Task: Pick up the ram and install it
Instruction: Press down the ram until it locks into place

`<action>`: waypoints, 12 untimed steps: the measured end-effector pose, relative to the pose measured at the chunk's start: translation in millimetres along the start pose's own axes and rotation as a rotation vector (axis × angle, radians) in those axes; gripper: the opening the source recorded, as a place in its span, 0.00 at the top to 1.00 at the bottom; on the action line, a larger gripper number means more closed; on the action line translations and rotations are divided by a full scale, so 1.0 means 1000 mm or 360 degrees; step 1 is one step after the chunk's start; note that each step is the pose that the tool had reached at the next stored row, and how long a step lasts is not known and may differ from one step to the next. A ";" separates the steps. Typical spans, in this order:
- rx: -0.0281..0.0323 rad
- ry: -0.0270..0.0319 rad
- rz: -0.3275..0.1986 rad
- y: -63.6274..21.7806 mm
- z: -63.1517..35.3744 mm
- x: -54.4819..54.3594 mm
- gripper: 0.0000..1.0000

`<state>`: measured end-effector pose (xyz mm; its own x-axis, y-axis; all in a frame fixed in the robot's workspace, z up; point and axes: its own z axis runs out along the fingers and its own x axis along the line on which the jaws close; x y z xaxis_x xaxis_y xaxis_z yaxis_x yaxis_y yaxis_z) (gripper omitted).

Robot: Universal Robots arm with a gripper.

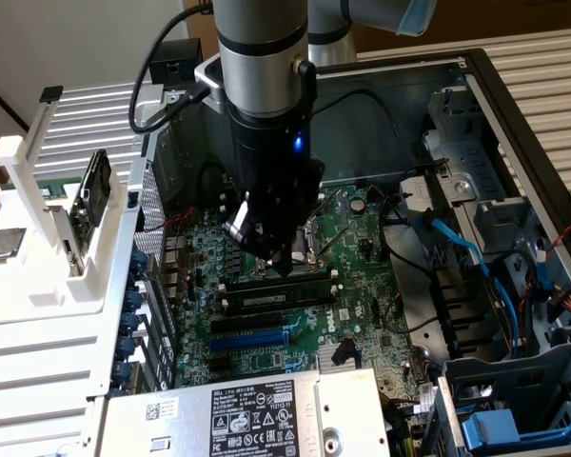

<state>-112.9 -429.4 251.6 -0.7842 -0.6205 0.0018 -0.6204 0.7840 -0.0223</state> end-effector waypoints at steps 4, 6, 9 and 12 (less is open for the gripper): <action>-0.00001 0.00021 0.0097 0.0000 0.0000 0.000 0.90; -0.00002 0.00032 0.0146 0.0000 0.0000 0.000 0.90; -0.00006 0.00069 0.0317 0.0000 0.0000 0.000 0.90; -0.00007 0.00086 0.0391 0.0000 0.0000 0.000 0.90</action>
<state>-112.9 -429.4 251.5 -0.9115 -0.4112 0.0018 -0.4111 0.9113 -0.0222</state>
